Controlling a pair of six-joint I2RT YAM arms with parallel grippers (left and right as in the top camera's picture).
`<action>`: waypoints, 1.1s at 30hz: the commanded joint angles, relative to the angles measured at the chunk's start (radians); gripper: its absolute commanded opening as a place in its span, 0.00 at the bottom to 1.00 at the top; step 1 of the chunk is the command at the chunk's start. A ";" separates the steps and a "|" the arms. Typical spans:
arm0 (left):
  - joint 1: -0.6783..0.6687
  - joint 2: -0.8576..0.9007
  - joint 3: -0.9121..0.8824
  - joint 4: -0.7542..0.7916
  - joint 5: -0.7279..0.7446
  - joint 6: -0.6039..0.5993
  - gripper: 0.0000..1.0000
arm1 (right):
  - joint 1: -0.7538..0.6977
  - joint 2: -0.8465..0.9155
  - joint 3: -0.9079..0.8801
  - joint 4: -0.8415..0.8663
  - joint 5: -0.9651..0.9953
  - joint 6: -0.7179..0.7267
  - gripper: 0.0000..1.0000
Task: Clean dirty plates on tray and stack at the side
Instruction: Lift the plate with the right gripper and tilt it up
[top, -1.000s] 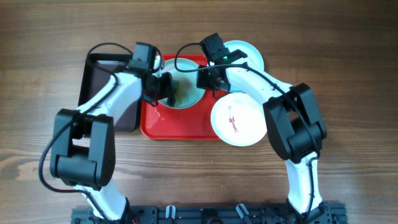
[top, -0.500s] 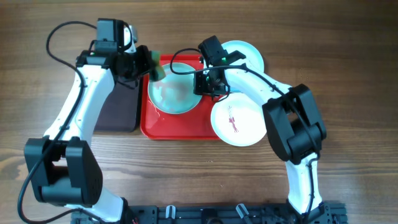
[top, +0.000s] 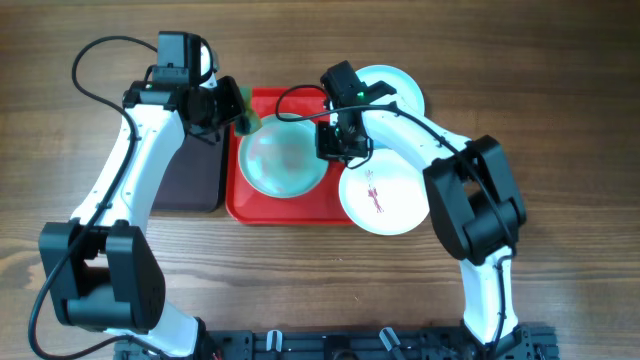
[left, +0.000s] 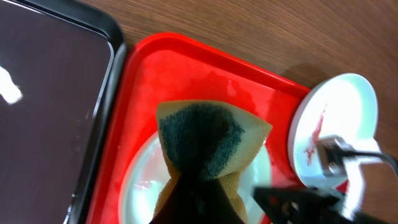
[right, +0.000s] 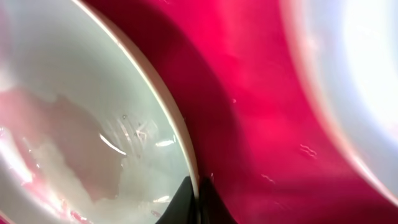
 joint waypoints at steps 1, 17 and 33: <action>0.000 -0.004 0.002 0.002 -0.036 -0.006 0.04 | -0.009 -0.132 0.032 -0.051 0.222 -0.059 0.04; -0.043 0.008 -0.008 -0.018 -0.035 -0.006 0.04 | 0.139 -0.356 0.032 -0.161 0.949 -0.096 0.04; -0.042 0.008 -0.008 -0.020 -0.037 -0.006 0.04 | 0.407 -0.360 0.032 -0.159 1.563 -0.064 0.04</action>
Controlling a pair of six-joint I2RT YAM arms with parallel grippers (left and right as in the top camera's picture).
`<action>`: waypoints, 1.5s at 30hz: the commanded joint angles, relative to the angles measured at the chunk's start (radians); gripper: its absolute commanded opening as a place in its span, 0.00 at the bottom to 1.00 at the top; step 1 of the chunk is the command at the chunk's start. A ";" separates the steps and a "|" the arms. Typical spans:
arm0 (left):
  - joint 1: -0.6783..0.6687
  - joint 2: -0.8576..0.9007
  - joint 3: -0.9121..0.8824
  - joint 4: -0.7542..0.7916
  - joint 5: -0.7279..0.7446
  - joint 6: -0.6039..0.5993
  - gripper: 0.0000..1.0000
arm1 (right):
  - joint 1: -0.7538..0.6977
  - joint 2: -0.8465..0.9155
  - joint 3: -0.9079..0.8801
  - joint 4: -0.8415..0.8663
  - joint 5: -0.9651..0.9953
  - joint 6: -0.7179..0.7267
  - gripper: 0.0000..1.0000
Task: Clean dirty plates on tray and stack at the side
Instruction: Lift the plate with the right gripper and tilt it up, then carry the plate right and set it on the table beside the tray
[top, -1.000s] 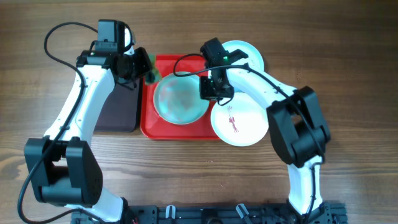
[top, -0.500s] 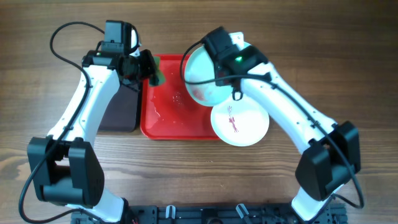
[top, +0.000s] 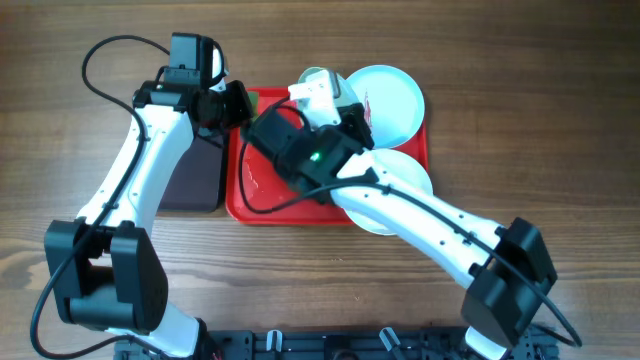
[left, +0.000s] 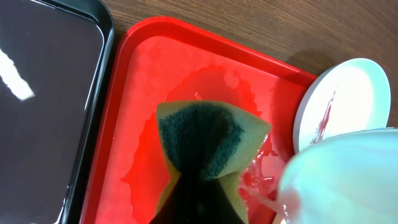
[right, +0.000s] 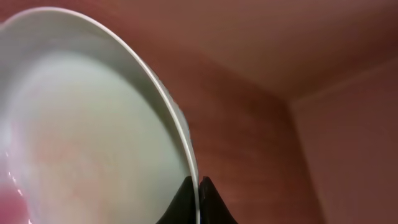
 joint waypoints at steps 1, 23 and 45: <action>-0.001 0.008 -0.006 0.002 -0.010 -0.006 0.04 | 0.014 -0.037 0.019 0.005 0.198 0.023 0.04; -0.001 0.008 -0.006 0.002 -0.010 -0.006 0.04 | 0.021 -0.037 0.019 0.037 0.058 0.016 0.04; -0.001 0.008 -0.006 -0.001 -0.010 -0.006 0.04 | -0.919 -0.039 0.019 -0.009 -1.398 -0.145 0.04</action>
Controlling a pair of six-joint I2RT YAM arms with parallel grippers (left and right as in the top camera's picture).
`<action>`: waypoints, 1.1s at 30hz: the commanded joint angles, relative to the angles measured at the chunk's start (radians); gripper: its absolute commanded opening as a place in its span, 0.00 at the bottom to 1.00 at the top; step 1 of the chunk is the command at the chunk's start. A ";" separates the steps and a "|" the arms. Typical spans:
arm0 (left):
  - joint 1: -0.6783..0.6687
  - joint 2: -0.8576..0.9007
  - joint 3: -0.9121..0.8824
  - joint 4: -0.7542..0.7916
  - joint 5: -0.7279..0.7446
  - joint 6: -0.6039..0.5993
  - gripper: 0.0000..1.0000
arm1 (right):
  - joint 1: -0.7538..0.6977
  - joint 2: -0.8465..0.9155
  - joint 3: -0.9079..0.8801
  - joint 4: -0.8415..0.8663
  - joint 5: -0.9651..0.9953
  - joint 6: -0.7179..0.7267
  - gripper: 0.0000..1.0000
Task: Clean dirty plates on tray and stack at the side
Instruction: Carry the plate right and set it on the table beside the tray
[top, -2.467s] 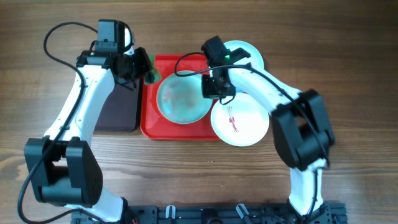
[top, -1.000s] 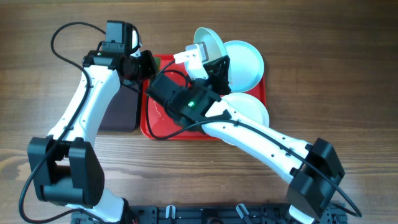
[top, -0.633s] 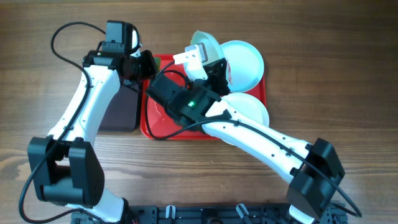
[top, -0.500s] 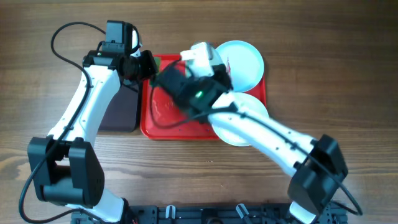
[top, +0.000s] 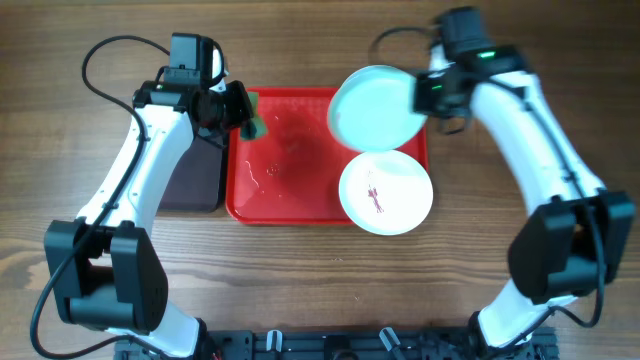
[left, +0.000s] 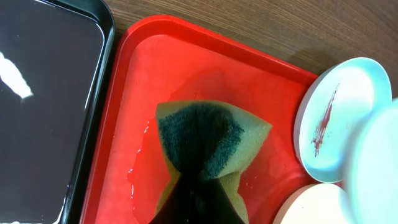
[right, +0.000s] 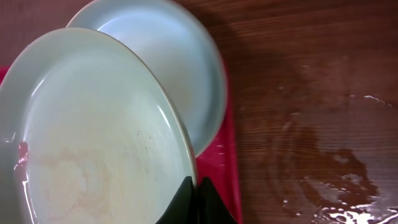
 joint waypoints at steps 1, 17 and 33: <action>-0.001 0.008 -0.006 0.002 -0.010 -0.006 0.04 | -0.159 -0.034 0.019 -0.004 -0.152 -0.026 0.04; -0.001 0.008 -0.006 -0.003 -0.009 -0.006 0.04 | -0.440 -0.026 -0.251 0.268 0.074 0.000 0.04; -0.001 0.008 -0.006 -0.002 -0.009 -0.006 0.04 | -0.441 -0.026 -0.439 0.264 0.073 0.027 0.19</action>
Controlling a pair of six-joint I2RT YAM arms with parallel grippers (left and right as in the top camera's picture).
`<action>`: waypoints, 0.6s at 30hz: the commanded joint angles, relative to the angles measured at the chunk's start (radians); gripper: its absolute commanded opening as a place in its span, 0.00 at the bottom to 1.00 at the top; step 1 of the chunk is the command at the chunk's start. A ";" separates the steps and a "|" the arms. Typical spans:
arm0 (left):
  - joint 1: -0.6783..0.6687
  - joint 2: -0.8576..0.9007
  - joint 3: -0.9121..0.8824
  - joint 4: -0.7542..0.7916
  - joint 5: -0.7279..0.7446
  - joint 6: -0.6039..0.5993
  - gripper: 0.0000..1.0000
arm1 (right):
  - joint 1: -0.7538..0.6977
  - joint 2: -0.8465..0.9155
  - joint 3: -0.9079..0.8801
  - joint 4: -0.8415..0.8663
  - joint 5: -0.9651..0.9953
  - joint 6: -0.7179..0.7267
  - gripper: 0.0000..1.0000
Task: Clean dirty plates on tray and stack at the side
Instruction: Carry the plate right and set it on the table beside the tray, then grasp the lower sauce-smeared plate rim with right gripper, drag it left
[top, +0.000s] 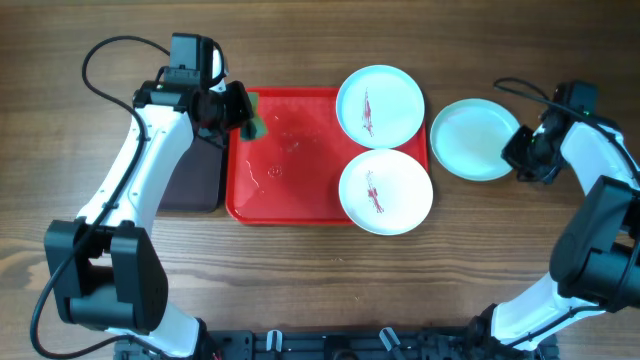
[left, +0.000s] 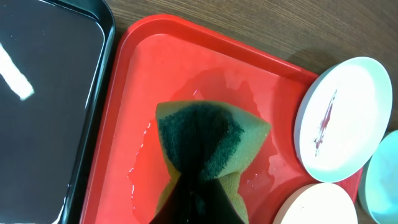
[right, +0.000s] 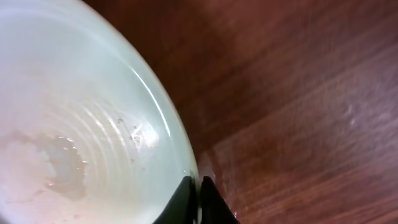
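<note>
A pale green cleaned plate (top: 475, 138) lies on the wood right of the red tray (top: 285, 205); my right gripper (top: 524, 158) is shut on its right rim (right: 186, 163). Two white plates with red smears sit at the tray's right end, one at the back (top: 379, 104) and one in front (top: 386, 191). My left gripper (top: 240, 112) is shut on a yellow-green sponge (left: 205, 140), held over the wet back-left corner of the tray (left: 134, 74).
A black tray (top: 192, 175) of dark water stands left of the red tray, under my left arm. Wet patches show on the wood by the green plate. Bare wood lies to the far right and front.
My right gripper has carried the green plate from above the tray's back right to the table right of the tray. The back smeared plate is now uncovered. My left gripper holds still.
The green plate first lay on the tray with my right gripper shut on its rim and the sponge beside it. Then the plate was lifted and tilted over the tray, leaving water there. Later it hung over the tray's back right, and now rests on the table.
</note>
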 joint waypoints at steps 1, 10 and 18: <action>-0.001 0.008 -0.006 0.000 -0.009 -0.006 0.04 | 0.003 -0.024 0.001 -0.018 0.010 -0.006 0.22; -0.001 0.008 -0.006 -0.003 -0.009 -0.006 0.04 | 0.011 -0.158 0.182 -0.252 -0.276 -0.135 0.29; -0.001 0.008 -0.006 -0.003 -0.010 -0.006 0.04 | 0.131 -0.204 0.128 -0.366 -0.319 -0.199 0.34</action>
